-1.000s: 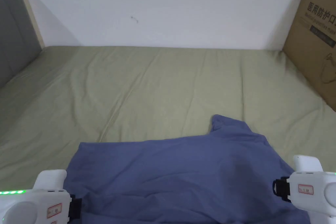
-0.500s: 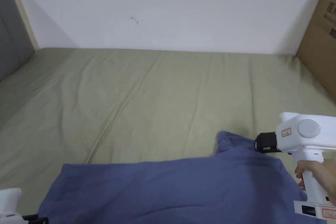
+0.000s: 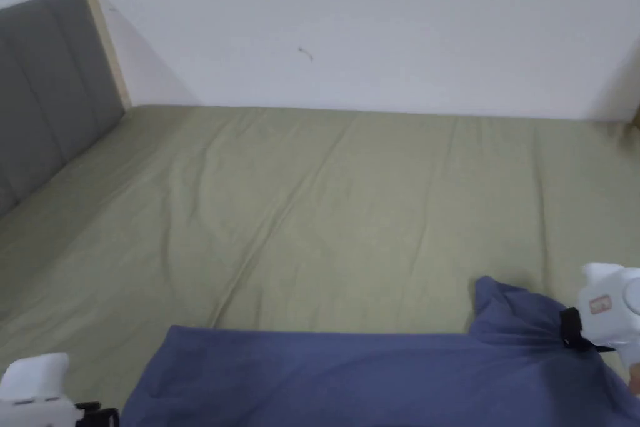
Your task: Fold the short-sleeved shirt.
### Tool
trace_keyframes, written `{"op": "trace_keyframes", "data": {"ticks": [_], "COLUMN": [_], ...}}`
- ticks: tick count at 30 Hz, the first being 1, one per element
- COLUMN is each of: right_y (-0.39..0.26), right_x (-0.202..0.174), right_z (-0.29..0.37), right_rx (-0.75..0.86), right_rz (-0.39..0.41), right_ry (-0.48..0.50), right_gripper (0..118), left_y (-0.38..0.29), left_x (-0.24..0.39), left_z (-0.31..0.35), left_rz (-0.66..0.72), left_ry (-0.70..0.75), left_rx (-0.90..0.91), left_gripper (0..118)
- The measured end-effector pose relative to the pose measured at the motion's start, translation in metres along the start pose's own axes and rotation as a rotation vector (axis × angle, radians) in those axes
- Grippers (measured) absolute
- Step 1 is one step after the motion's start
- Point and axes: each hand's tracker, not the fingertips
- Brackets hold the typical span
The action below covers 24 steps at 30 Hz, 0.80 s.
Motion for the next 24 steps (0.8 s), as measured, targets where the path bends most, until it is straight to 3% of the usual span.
{"op": "trace_keyframes", "data": {"ticks": [7,8,11,12,13,17,20,22,23,24], "right_y": [0.003,0.004,0.004,0.004,0.004,0.004,0.003,0.006,0.007,0.006], "right_x": [-0.004,-0.004,-0.005,-0.004,-0.004,0.0,0.0,-0.001,-0.001,-0.002], "right_z": [0.007,0.006,0.004,0.002,0.001,-0.003,-0.005,-0.003,-0.001,0.004], "right_rx": [0.001,-0.002,-0.005,-0.008,-0.008,-0.009,-0.011,-0.012,-0.009,0.001], "right_rz": [0.045,0.048,0.043,0.038,0.036,0.017,0.009,0.014,0.017,0.021], "right_ry": [-0.012,-0.012,-0.016,-0.015,-0.015,0.001,0.003,-0.002,-0.003,-0.003], "right_gripper": [0,0,0,0,0,0,0,0,0,0], "left_y": [0.053,0.061,0.088,0.093,0.097,0.101,0.093,0.098,0.099,0.101], "left_x": [0.007,0.008,0.01,0.011,0.012,0.013,0.018,0.025,0.027,0.028], "left_z": [-0.027,-0.034,-0.072,-0.085,-0.098,-0.152,-0.166,-0.155,-0.147,-0.142], "left_rz": [-0.023,-0.032,-0.046,-0.041,-0.043,-0.049,-0.112,-0.12,-0.146,-0.184], "left_ry": [0.007,0.006,0.039,0.039,0.039,-0.005,0.091,0.085,0.108,0.101], "left_rx": [0.041,0.051,0.016,0.009,0.003,-0.134,-0.152,-0.136,-0.126,-0.115], "left_gripper": [0,6,86,101,101,100,91,65,42,1]}}
